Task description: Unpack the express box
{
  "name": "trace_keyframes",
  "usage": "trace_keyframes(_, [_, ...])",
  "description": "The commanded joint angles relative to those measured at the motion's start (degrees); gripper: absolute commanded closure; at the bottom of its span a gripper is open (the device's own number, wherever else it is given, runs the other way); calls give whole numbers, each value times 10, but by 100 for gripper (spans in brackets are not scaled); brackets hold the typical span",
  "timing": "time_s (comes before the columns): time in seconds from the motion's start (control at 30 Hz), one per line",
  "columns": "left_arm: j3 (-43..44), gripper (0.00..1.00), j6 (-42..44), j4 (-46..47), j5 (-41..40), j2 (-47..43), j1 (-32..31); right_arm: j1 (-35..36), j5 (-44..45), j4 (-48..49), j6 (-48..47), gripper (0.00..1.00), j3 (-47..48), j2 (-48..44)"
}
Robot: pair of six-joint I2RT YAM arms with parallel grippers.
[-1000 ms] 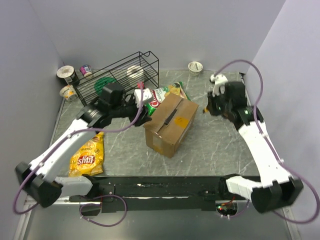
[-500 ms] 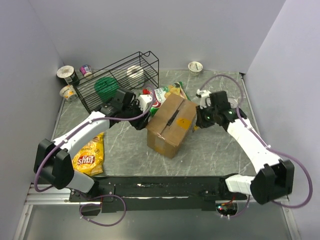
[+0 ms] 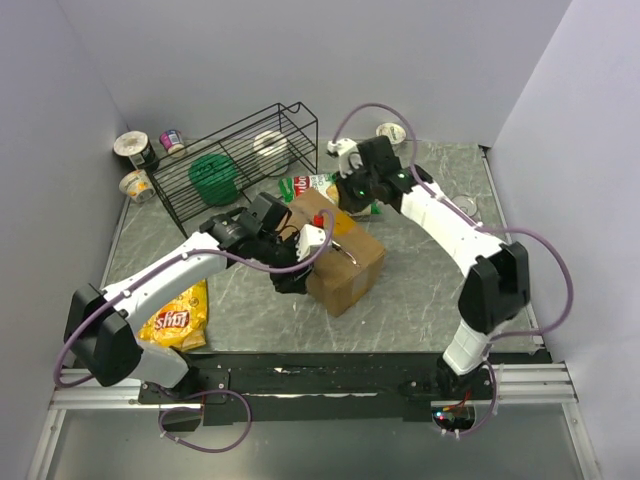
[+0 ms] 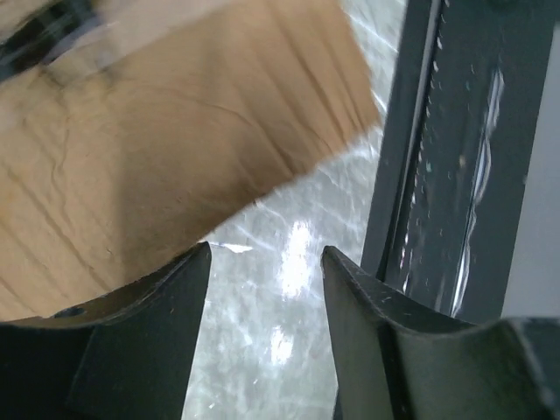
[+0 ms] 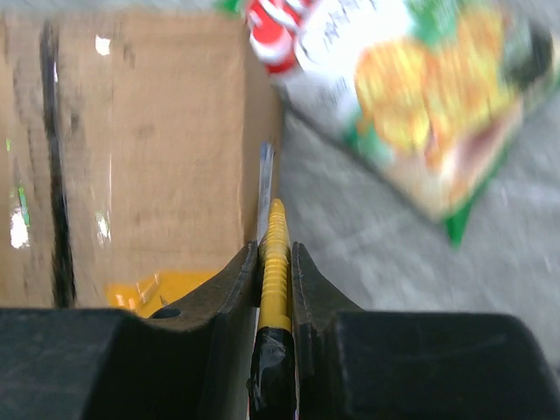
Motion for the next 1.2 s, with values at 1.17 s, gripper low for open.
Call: trace_keyframes(1.17, [90,19,-309,97,-33,32,181,-79,-70,-30,90,100,-269,-325])
